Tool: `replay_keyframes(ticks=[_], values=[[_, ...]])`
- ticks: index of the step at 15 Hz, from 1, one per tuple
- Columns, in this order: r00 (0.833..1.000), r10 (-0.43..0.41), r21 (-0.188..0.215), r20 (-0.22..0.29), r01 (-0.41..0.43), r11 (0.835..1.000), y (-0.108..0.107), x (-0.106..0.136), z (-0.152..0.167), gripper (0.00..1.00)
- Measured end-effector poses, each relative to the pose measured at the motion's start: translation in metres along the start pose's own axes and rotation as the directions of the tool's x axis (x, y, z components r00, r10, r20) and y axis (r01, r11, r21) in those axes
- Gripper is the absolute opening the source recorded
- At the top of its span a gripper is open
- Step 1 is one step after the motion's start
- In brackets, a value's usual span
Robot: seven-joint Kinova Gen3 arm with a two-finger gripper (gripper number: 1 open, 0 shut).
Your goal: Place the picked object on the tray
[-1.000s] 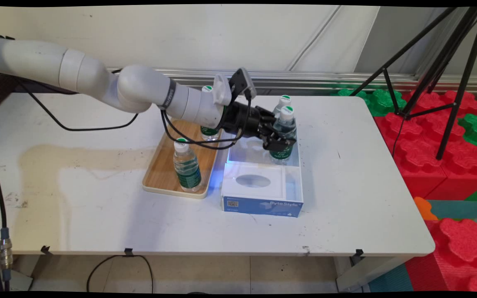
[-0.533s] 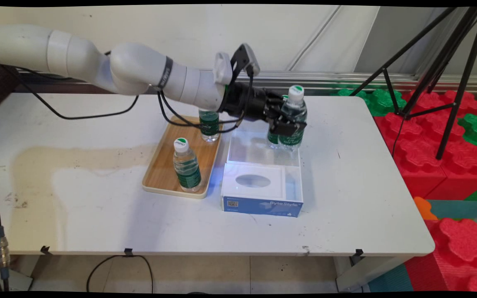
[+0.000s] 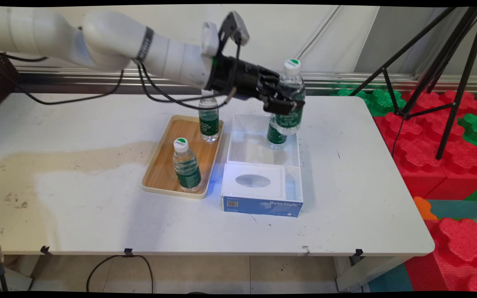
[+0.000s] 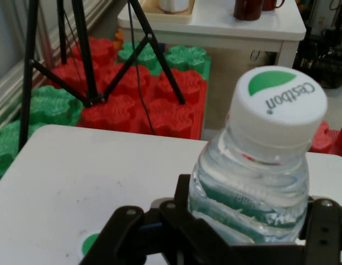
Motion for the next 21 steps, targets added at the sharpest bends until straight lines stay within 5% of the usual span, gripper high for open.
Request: replay_keyframes(ticks=[10,21], values=[[1.000,0.030,0.005,-0.001,-0.030,1.000,0.001,0.027,-0.077,0.00],[0.998,0.058,0.035,0.034,-0.059,0.998,-0.008,0.008,-0.166,0.00]])
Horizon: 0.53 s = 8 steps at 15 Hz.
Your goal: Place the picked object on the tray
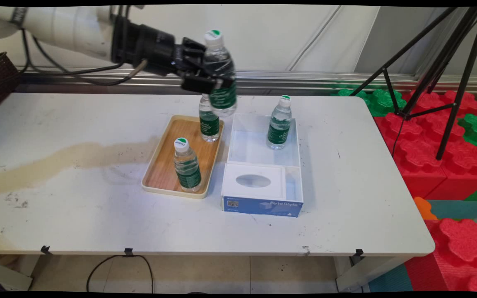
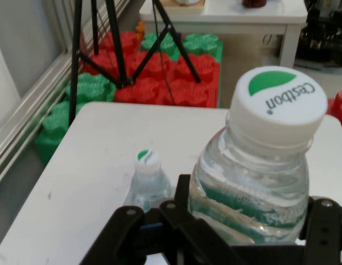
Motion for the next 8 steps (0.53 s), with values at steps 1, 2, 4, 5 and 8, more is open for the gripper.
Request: replay_keyframes(ticks=[1,2,4,5,8], values=[[1.000,0.000,0.004,0.007,0.000,1.000,-0.001,-0.004,-0.007,0.00],[1.000,0.000,0.006,0.012,0.000,1.000,-0.001,-0.008,-0.011,0.00],[1.000,0.000,0.015,0.028,-0.001,1.000,-0.004,-0.019,-0.024,0.00],[0.999,0.000,0.019,0.034,-0.001,1.000,-0.005,-0.023,-0.028,0.00],[0.999,0.004,0.032,0.052,-0.006,0.999,-0.010,-0.038,-0.038,0.00]])
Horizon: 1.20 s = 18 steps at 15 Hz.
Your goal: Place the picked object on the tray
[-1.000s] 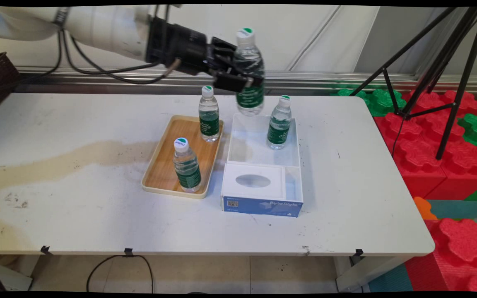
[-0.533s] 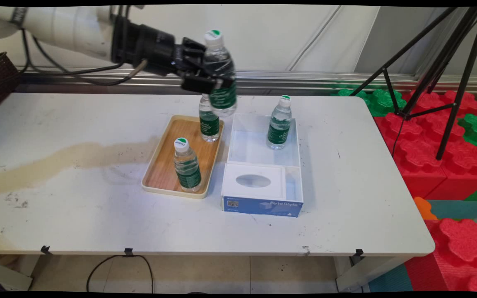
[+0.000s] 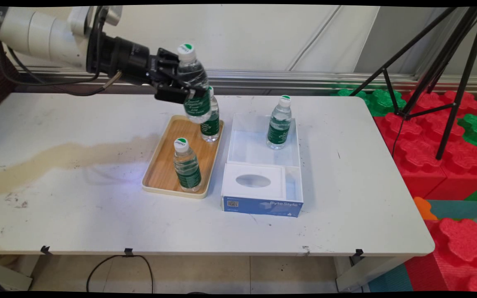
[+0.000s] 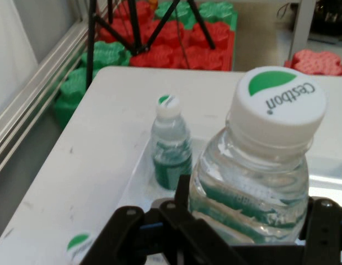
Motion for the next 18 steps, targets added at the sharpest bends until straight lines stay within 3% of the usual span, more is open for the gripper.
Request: replay_keyframes(ticks=[18], values=[[0.997,0.022,0.104,0.078,-0.030,0.994,-0.039,-0.086,-0.006,0.00]])
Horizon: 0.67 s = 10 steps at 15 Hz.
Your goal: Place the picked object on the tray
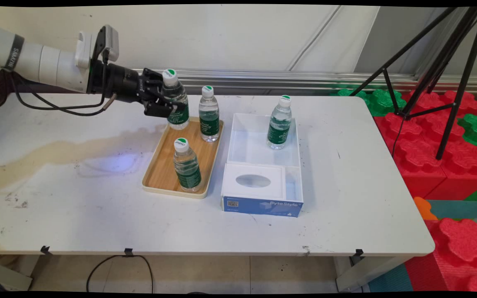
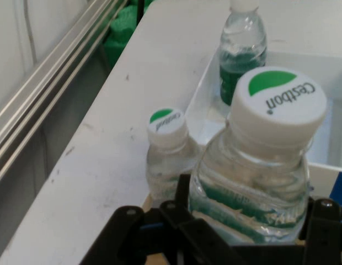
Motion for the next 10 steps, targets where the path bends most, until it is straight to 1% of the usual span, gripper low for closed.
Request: replay_keyframes(ticks=[6,10], values=[[0.998,-0.059,0.019,0.035,0.058,0.998,-0.008,-0.019,-0.007,0.00],[0.993,-0.116,0.028,0.031,0.115,0.993,-0.013,-0.027,-0.013,0.00]])
